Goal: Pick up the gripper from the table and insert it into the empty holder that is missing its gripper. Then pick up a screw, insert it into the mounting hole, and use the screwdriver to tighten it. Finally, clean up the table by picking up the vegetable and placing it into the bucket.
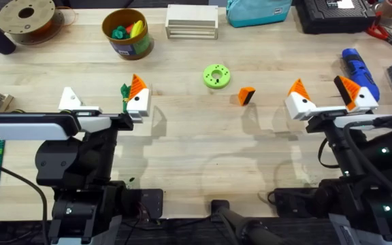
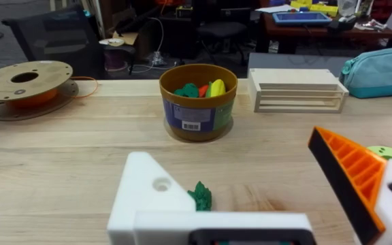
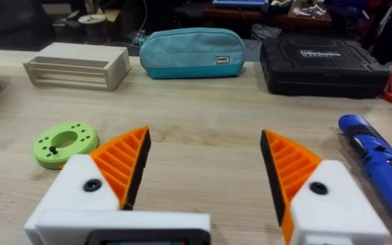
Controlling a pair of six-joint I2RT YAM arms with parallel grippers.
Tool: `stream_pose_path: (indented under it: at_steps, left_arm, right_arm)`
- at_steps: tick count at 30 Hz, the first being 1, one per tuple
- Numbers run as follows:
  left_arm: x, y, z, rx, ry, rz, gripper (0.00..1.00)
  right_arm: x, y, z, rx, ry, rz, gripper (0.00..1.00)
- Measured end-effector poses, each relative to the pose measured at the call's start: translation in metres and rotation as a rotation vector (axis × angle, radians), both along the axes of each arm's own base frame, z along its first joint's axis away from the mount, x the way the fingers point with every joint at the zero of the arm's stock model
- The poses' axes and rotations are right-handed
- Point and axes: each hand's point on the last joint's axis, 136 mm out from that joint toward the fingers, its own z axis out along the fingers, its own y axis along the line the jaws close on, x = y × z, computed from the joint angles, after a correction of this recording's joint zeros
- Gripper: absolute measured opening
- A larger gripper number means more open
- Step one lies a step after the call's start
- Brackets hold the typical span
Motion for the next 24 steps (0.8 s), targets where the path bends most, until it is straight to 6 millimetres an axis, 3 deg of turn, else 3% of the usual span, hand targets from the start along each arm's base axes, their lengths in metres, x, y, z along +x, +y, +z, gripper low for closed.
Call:
stream_pose_path:
  at_steps: [10, 16, 21, 23, 24]
  left_arm:
    - [0.000, 0.000, -0.001, 0.000, 0.004, 0.001, 0.987]
    - [-0.008, 0.000, -0.018, 0.000, 0.149, 0.002, 0.988]
    - [-0.021, 0.004, 0.013, 0.003, 0.245, 0.025, 0.988]
    - [-0.024, 0.005, 0.029, 0.005, 0.289, 0.031, 0.988]
    - [-0.024, 0.007, 0.049, 0.008, 0.377, 0.037, 0.988]
  right_arm:
    - [0.000, 0.001, 0.000, 0.008, 0.001, 0.002, 0.938]
    - [-0.003, 0.001, -0.001, 0.050, 0.040, -0.001, 0.940]
    - [-0.013, 0.002, 0.012, 0.054, 0.098, 0.005, 0.939]
    - [-0.017, 0.002, 0.024, 0.055, 0.115, 0.007, 0.939]
    - [-0.020, 0.003, 0.042, 0.057, 0.147, 0.007, 0.940]
